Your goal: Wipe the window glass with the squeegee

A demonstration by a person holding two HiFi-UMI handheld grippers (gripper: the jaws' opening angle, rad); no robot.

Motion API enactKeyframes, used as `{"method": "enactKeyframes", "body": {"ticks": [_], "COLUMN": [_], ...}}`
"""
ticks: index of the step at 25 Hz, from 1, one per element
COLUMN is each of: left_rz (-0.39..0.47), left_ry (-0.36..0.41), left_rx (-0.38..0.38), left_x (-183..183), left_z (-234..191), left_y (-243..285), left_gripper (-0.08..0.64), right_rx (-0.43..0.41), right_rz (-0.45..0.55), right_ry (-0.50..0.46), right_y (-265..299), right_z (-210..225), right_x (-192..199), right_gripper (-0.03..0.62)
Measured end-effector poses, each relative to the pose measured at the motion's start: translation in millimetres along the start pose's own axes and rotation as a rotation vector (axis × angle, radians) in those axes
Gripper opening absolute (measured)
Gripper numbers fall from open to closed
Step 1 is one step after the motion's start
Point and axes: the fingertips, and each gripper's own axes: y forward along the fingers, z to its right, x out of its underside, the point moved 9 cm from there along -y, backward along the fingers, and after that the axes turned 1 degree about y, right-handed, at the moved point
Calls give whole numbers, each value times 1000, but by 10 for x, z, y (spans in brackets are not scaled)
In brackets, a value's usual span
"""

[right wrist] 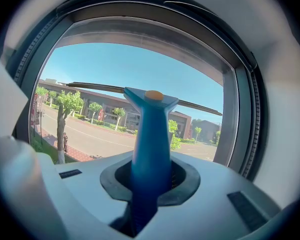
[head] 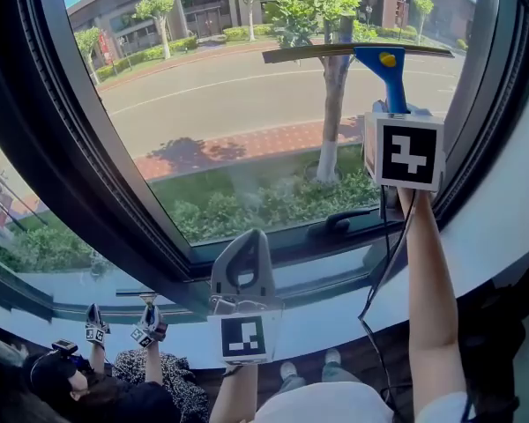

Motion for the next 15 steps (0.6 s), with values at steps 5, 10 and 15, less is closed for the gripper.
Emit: {"method": "enactKeyframes", "body": {"ticks": [5,10,15], "left_rz": [3,3,-2], "left_ry": [1,0,-3], "left_rx": [19,34,35], "left_x": [-26,-64,-89], "left_z": [36,45,33], "left_y": [18,46,60], "left_gripper": [-9,-9,-8], "right_rx": [-9,0,17], "right_rz": [-33,-68,-81], "right_ry": [1,-8,-16], "right_y": [-25,-27,-26], "right_z": [-57,-104,-135], "right_x": [144,330,486], "right_gripper": [69,69,69]}}
